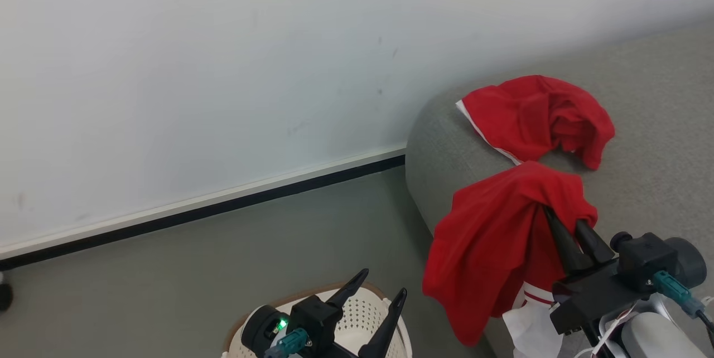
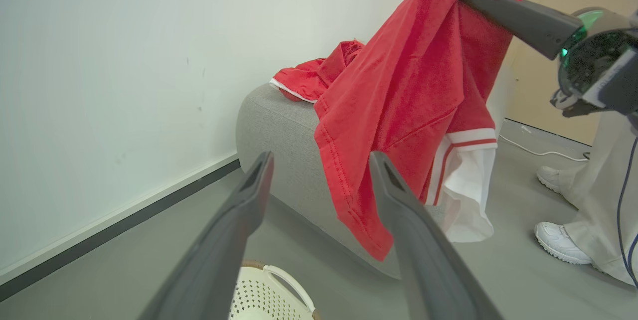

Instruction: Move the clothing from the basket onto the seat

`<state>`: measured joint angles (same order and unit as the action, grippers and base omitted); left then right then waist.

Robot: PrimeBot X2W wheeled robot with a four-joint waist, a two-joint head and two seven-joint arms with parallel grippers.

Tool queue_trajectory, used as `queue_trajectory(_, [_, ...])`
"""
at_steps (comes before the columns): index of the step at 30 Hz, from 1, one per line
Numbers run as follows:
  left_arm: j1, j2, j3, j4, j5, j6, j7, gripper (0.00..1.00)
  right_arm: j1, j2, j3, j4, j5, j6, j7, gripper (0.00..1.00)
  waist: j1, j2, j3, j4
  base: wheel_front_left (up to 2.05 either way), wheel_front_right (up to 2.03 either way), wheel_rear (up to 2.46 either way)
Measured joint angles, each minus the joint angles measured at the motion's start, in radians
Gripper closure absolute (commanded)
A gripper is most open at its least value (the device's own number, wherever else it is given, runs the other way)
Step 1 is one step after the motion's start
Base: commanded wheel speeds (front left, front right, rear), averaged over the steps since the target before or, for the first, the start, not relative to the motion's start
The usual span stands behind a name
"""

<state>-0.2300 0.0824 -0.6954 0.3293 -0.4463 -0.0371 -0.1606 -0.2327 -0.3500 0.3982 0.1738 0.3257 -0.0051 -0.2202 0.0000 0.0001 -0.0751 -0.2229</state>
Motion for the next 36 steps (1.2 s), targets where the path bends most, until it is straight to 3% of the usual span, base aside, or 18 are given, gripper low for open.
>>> queue_trajectory(15, [0.006,-0.016,-0.048,0.011,0.000,-0.008,-0.012,0.00,0.019,-0.045,-0.034,-0.076,0.005,-0.012,0.044,1.00,0.0000,0.0000,0.021,-0.162,0.00,0.00,0.00])
queue_trajectory(25, [0.002,-0.020,-0.068,0.014,0.000,-0.016,-0.013,0.00,-0.024,-0.061,-0.061,-0.057,0.028,-0.010,0.078,1.00,0.0000,0.0000,0.059,-0.166,0.00,0.00,0.00])
queue_trajectory(36, [-0.067,0.006,-0.042,-0.060,0.018,0.002,0.004,0.00,-0.421,-0.075,-0.145,0.029,0.081,0.047,0.107,1.00,0.0001,0.0001,0.173,-0.133,0.00,0.00,0.00])
